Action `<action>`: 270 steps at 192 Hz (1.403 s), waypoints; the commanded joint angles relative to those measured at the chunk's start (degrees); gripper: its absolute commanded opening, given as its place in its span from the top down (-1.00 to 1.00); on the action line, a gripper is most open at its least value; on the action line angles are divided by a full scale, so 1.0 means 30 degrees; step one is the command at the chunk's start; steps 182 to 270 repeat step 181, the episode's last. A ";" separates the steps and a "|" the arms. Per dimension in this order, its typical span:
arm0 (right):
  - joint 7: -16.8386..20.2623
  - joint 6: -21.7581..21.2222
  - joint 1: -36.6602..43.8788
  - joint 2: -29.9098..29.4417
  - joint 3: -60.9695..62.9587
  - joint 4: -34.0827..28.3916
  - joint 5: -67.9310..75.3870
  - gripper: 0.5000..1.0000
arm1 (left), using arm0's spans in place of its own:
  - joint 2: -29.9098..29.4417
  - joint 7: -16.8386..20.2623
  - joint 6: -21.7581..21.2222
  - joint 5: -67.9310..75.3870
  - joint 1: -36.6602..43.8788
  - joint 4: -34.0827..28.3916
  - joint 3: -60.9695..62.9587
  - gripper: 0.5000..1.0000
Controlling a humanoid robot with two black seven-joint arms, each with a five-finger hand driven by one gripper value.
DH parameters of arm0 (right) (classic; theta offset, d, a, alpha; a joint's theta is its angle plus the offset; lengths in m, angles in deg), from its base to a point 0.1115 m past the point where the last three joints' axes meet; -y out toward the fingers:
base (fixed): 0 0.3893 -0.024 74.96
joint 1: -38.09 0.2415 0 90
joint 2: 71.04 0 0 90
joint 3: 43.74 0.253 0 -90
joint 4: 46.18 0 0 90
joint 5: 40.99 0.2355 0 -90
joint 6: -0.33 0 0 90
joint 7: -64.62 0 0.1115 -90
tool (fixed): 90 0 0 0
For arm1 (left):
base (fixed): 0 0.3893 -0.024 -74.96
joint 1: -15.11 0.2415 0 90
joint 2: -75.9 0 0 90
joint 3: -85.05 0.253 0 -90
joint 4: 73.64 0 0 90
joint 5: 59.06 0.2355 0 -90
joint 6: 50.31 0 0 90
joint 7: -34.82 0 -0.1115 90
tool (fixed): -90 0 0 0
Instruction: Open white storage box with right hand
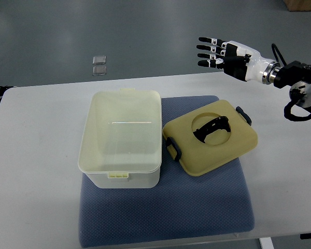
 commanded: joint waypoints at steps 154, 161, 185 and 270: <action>0.1268 -0.2776 -0.1842 -0.0981 0.0000 0.2199 0.4721 -0.73 | 0.0000 0.0021 0.0000 0.0000 -0.0001 0.0000 0.0000 -1.00; 0.1268 -0.2747 -0.1842 -0.0980 0.0001 0.2199 0.4721 -0.73 | 0.0000 -0.0008 0.0000 0.0000 -0.0001 0.0000 0.0000 -1.00; 0.1268 -0.2835 -0.1871 -0.0864 0.0001 0.2199 0.4721 -0.73 | 0.0000 0.0021 0.0000 0.0000 -0.0001 0.0000 0.0000 -1.00; 0.1268 -0.2835 -0.1871 -0.0864 0.0001 0.2199 0.4721 -0.73 | 0.0000 0.0021 0.0000 0.0000 -0.0001 0.0000 0.0000 -1.00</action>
